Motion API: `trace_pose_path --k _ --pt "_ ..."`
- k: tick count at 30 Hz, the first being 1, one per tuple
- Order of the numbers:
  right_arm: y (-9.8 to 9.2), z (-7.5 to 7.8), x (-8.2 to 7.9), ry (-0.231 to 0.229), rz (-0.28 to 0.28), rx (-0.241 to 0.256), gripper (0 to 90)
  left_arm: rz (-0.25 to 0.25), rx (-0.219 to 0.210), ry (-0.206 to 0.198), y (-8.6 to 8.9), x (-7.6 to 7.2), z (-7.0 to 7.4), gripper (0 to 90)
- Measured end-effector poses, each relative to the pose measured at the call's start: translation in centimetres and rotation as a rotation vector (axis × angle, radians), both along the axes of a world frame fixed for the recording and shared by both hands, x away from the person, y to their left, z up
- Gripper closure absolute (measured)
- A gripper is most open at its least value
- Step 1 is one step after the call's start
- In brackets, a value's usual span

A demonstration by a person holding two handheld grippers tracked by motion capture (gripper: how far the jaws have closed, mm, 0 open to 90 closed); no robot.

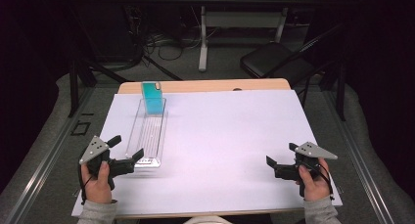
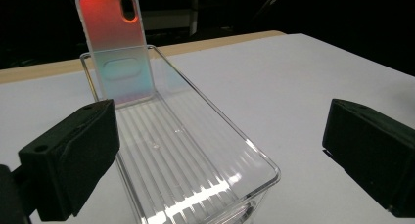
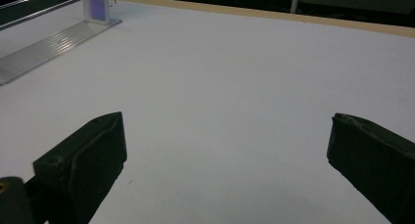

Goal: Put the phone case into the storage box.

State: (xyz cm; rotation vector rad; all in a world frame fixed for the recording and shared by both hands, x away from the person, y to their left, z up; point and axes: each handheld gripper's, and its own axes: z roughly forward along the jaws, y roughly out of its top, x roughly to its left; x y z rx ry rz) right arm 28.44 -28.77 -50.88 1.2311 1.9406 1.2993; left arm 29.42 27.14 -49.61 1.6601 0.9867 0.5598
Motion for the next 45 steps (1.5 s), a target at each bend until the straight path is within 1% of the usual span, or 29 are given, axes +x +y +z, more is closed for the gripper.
trace_pose_path --k 3,9,12,17,19,20,22,25,27,32,34,36,38,39,41,43,45 --pt "-0.4 -0.4 0.0 0.004 -0.017 0.014 1.3 0.010 -0.006 -0.004 0.4 0.0 -0.4 0.4" --pt "-0.8 -1.4 0.2 0.018 -0.035 0.011 1.5 0.027 -0.011 -0.002 1.0 0.2 -0.9 0.4" --pt "-0.9 -1.8 0.3 0.031 -0.041 0.011 1.9 0.037 -0.030 0.004 1.3 0.2 -1.2 0.4" --pt "-0.9 -2.4 0.5 0.043 -0.040 0.000 2.0 0.056 -0.029 0.000 1.8 0.3 -1.5 0.4" --pt "-0.9 -2.5 0.5 0.050 -0.044 0.002 1.9 0.063 -0.030 0.003 1.9 0.4 -1.6 0.4" --pt "-0.9 -2.6 0.6 0.043 -0.045 0.003 2.0 0.062 -0.034 0.003 2.0 0.4 -1.7 0.4" --pt "-1.0 -2.7 0.6 0.048 -0.048 0.002 2.0 0.069 -0.029 0.008 2.1 0.5 -1.9 0.4" --pt "-1.1 -3.0 0.7 0.058 -0.046 0.005 2.0 0.072 -0.034 0.012 2.2 0.6 -2.0 0.4" --pt "-1.2 -3.1 0.7 0.048 -0.047 0.000 1.9 0.077 -0.029 0.016 2.2 0.6 -2.1 0.4" --pt "-1.6 -3.2 0.7 0.038 -0.063 0.005 2.0 0.084 -0.035 0.021 2.4 0.8 -2.4 0.4" --pt "-1.8 -3.3 0.8 0.048 -0.071 0.016 1.9 0.089 -0.033 0.024 2.5 0.8 -2.5 0.4" --pt "-1.9 -3.3 0.8 0.050 -0.076 0.013 2.0 0.091 -0.034 0.027 2.6 0.9 -2.6 0.4" --pt "-2.0 -3.3 0.9 0.045 -0.082 0.020 2.0 0.095 -0.034 0.029 2.7 0.9 -2.7 0.5" --pt "-2.0 -3.3 0.9 0.054 -0.082 0.018 2.0 0.096 -0.037 0.031 2.7 1.0 -2.7 0.4" --pt "-2.1 -3.5 1.0 0.048 -0.084 0.018 2.0 0.099 -0.038 0.032 2.7 1.0 -2.7 0.5" --pt "-2.2 -3.5 1.0 0.060 -0.083 0.014 2.0 0.100 -0.039 0.032 2.8 1.0 -2.8 0.4" --pt "-2.1 -3.5 1.0 0.060 -0.084 0.012 2.0 0.099 -0.037 0.034 2.8 1.1 -2.8 0.4"
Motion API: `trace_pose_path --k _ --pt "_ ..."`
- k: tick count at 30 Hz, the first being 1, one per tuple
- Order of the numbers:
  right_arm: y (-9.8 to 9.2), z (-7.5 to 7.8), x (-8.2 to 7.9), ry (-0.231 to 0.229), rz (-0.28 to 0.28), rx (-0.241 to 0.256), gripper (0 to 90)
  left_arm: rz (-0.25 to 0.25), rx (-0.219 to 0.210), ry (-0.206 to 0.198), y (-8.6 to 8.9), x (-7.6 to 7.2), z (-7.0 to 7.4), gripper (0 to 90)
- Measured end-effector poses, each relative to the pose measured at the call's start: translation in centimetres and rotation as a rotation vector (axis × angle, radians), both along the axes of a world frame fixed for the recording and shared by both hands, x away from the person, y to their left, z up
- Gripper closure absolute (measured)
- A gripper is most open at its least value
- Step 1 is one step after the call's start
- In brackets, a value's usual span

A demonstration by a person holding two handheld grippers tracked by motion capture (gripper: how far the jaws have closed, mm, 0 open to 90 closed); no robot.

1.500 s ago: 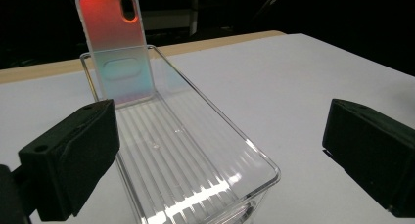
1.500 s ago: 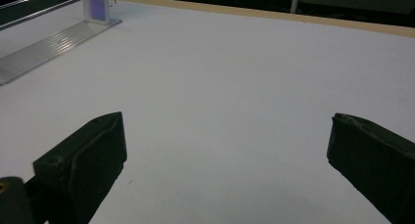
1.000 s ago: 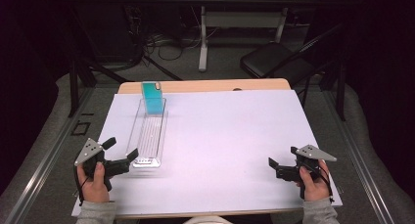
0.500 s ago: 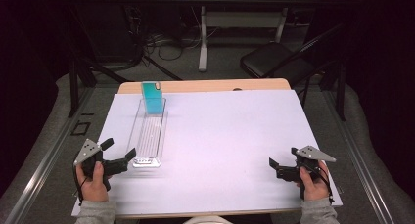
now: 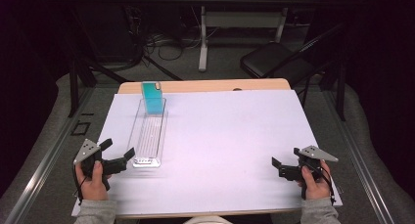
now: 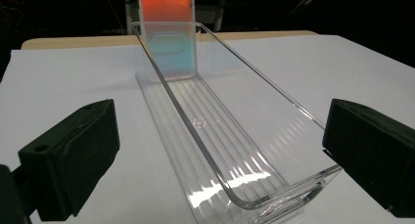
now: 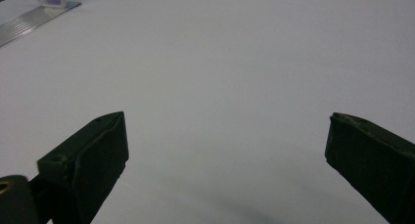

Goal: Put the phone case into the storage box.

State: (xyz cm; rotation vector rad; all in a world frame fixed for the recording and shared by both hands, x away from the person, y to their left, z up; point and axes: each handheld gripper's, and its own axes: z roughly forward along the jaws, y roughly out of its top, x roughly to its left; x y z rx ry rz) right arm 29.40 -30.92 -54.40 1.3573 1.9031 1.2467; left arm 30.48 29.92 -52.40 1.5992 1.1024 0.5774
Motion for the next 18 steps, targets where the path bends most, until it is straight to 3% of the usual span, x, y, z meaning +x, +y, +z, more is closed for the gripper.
trace_pose_path --k 18 --pt "-0.37 -0.13 -0.04 -0.001 -0.015 0.005 2.0 0.030 -0.009 0.001 0.29 0.17 0.05 0.5"
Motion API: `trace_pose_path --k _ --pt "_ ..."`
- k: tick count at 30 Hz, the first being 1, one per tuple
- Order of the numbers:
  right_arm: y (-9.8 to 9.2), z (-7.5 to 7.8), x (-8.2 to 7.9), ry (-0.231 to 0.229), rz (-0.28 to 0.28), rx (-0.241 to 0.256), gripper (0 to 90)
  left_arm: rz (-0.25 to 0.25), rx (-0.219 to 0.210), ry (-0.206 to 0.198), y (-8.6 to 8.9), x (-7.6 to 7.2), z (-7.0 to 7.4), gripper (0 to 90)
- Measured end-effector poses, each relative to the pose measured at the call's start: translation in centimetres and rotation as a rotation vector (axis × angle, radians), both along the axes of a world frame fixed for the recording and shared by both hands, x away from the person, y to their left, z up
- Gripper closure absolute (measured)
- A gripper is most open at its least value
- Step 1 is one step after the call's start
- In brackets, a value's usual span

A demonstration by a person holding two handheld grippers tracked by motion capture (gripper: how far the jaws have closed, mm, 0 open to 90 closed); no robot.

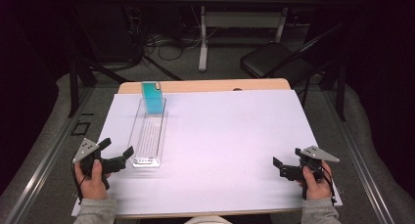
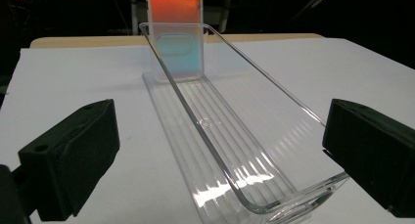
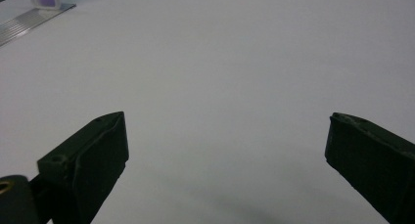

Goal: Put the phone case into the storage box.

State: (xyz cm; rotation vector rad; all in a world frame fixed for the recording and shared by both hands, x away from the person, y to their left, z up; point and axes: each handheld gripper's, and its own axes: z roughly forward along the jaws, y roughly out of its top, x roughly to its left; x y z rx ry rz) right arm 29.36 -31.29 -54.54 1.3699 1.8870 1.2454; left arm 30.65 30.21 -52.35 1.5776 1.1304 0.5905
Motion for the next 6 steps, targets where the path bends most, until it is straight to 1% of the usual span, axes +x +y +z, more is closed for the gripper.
trace_pose_path --k 2,3,6 --pt "-0.05 -0.03 0.05 0.000 -0.001 -0.002 2.0 0.004 -0.003 0.000 -0.01 0.03 0.06 0.4" --pt "-0.07 -0.11 0.10 -0.006 -0.004 0.004 2.0 0.005 -0.003 -0.001 -0.01 0.05 0.08 0.4" --pt "-0.21 -0.15 0.07 0.007 -0.008 0.007 2.0 0.009 -0.005 -0.004 0.00 0.07 0.15 0.5"
